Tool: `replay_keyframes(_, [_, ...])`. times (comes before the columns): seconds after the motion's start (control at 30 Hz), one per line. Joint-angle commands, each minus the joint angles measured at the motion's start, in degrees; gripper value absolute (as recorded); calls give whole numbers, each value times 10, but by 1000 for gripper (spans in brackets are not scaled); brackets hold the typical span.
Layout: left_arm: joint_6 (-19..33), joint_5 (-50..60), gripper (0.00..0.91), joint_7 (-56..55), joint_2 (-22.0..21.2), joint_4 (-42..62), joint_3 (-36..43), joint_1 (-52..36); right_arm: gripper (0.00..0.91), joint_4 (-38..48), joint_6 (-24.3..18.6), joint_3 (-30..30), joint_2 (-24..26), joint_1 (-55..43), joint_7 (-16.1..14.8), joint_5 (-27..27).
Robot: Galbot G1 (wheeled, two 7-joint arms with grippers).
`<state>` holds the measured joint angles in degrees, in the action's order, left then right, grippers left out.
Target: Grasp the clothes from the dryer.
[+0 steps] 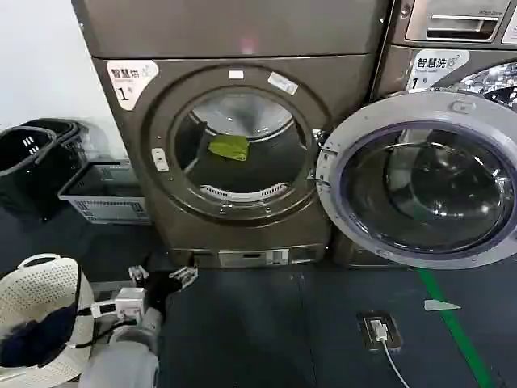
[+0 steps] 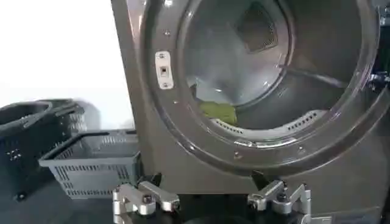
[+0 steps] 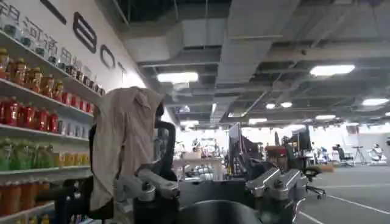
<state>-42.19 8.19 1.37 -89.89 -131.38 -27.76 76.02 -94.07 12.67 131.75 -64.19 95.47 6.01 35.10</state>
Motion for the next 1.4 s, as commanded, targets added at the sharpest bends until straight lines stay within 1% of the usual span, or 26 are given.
replay_keyframes(0.03, [-28,1,907,1,0,0,1,1,907,12,-38,-8,-1,2,5,-21])
replay_keyframes(0.07, [-28,1,907,1,0,0,1,1,907,11,-36,-7,-3,3,2,-20])
replay_keyframes(0.13, [-28,1,907,1,-1,1,1,1,907,15,-47,-6,-3,1,3,-20])
replay_keyframes(0.23, [-28,0,907,2,0,0,2,2,907,14,-36,-5,-3,1,4,-17])
replay_keyframes(1.4, [-28,0,907,7,-3,4,1,5,907,20,-44,-3,-3,0,8,-14])
